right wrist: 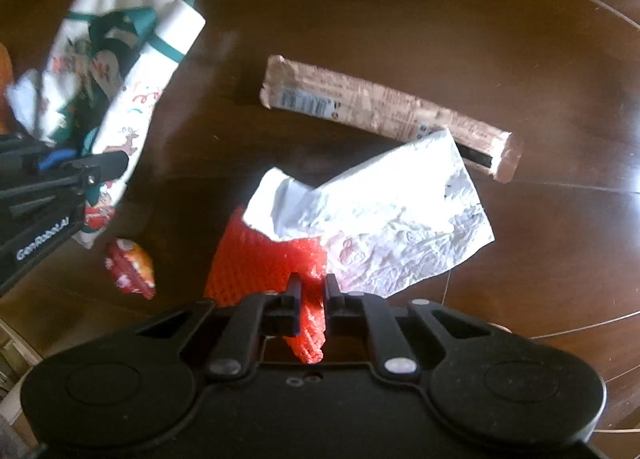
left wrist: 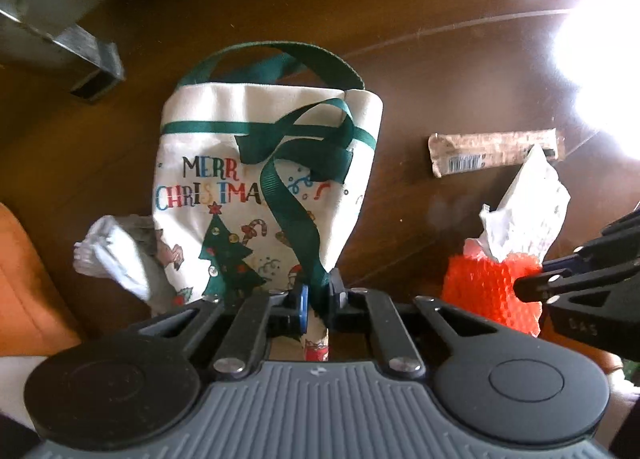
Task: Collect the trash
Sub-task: 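Lower both tools, left grasps white Christmas tote while right grasps orange foam net, then carry the Christmas tote and orange net up to the teal bin with both tools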
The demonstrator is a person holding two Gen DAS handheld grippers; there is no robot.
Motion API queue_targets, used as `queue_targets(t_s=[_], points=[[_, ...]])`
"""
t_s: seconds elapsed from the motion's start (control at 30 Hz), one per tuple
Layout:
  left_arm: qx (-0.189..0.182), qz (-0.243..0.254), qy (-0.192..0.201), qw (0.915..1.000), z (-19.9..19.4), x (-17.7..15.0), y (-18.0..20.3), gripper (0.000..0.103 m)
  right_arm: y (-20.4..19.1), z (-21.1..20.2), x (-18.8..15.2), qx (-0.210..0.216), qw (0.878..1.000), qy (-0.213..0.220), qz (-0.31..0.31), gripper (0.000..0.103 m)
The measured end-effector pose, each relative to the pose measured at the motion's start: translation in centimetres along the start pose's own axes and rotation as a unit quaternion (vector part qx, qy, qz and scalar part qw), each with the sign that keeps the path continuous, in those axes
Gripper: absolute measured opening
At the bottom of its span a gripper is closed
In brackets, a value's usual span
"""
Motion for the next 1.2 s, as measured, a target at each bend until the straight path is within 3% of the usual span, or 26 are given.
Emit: queue_targets(t_s=[0.37, 0.63, 0.97, 1.2], points=[[-0.029, -0.064, 0.046, 0.9964, -9.6, 0.2, -1.8, 0.007, -2.9, -9.5, -1.5, -0.009, 0.996, 0.081, -0.024, 0.008], [-0.041, -0.083, 0.098, 0.9909, -18.3, -2.1, -2.6, 0.006, -4.6, -17.7, -3.4, -0.028, 0.985, 0.171, -0.028, 0.008], [-0.113, -0.133, 0.175, 0.9691, -29.4, -6.7, -3.3, 0.005, -6.4, -30.0, -9.0, -0.024, 0.947, 0.320, -0.006, 0.008], [-0.155, -0.138, 0.255, 0.9445, -38.5, -8.6, -2.9, 0.005, -7.4, -37.9, -12.6, -0.045, 0.913, 0.404, -0.010, 0.008]])
Point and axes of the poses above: each gripper's, at about its wrist camera, not at the fingertips, and z roughly the way its jaws point, y to its right, x to its top, the point moved 8 cm from there along z, roughly the way its jaws point, and after that the axes turned 11 degrees about -z, right-handed, at the moved point
